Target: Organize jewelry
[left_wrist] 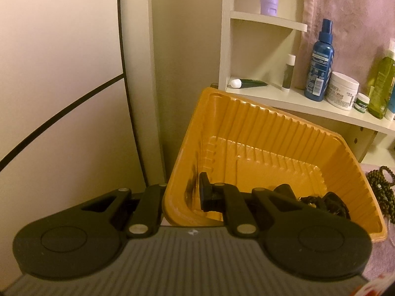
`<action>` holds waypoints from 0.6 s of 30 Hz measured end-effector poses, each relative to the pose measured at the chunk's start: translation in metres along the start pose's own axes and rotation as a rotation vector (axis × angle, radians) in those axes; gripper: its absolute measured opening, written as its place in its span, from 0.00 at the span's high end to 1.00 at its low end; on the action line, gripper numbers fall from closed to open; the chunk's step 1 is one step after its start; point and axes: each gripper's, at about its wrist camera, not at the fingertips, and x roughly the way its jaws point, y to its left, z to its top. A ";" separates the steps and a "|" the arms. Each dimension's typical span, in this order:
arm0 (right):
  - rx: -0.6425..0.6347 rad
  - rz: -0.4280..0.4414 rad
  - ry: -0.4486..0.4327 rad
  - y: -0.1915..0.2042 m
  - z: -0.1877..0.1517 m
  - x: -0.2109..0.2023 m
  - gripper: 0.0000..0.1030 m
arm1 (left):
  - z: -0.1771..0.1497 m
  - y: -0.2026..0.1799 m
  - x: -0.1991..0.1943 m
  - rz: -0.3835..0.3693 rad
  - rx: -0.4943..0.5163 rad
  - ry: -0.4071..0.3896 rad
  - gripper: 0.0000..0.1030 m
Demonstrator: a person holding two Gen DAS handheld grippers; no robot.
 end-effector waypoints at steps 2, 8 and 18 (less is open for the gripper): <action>-0.011 0.004 0.005 0.002 0.000 0.003 0.56 | 0.000 0.000 0.001 0.003 -0.001 0.003 0.90; -0.043 0.015 0.020 0.011 0.005 0.023 0.72 | 0.001 -0.001 0.002 0.005 0.000 0.006 0.90; -0.030 -0.013 0.056 0.016 0.011 0.054 0.81 | 0.002 0.000 0.004 -0.003 -0.003 0.013 0.90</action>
